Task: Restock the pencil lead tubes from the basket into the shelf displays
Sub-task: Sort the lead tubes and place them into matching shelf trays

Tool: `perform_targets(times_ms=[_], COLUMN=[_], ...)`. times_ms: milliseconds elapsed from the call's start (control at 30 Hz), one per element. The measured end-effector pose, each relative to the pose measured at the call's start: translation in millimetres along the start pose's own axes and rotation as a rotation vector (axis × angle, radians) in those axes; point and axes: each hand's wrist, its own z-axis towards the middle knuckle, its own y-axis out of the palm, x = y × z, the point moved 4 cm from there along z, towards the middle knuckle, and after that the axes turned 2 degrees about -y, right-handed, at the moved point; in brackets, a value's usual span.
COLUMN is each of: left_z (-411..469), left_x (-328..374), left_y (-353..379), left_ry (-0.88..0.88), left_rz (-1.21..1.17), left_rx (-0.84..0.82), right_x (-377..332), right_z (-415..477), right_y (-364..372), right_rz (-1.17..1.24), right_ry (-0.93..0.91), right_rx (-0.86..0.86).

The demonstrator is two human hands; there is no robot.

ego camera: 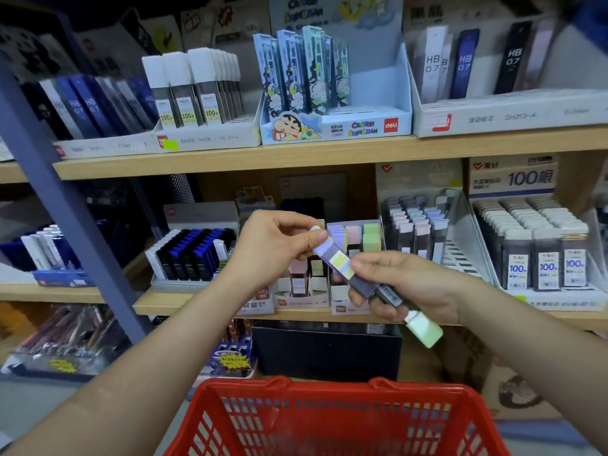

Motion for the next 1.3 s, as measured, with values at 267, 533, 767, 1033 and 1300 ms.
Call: perform_targets(times_ms=[267,533,767,1033,1300], left_z=[10.0,17.1,24.7,37.3,39.3], left_x=[6.4,-5.1,-21.1,-29.0,-23.6], left_y=[2.3,32.0,49.9,60.0,64.9], left_ry=[0.102,0.237,0.306,0.313,0.488], left_rz=[0.353,0.626,0.810,1.068,1.249], left_rx=[0.157,0.101,-0.005,-0.013,-0.095], right_x=[-13.7,-19.4,-15.6,-10.5,-11.0], right_z=[-12.8,-30.3,-28.1,-20.6,-30.7], right_y=[-37.0,-54.2,-55.2,-56.4,-62.5], right_rz=[-0.183,0.119,0.173,-0.035,-0.014], right_ry=[0.110,0.079,0.046,-0.027,0.113], right_rx=[0.196,0.080,0.093,0.163,0.047])
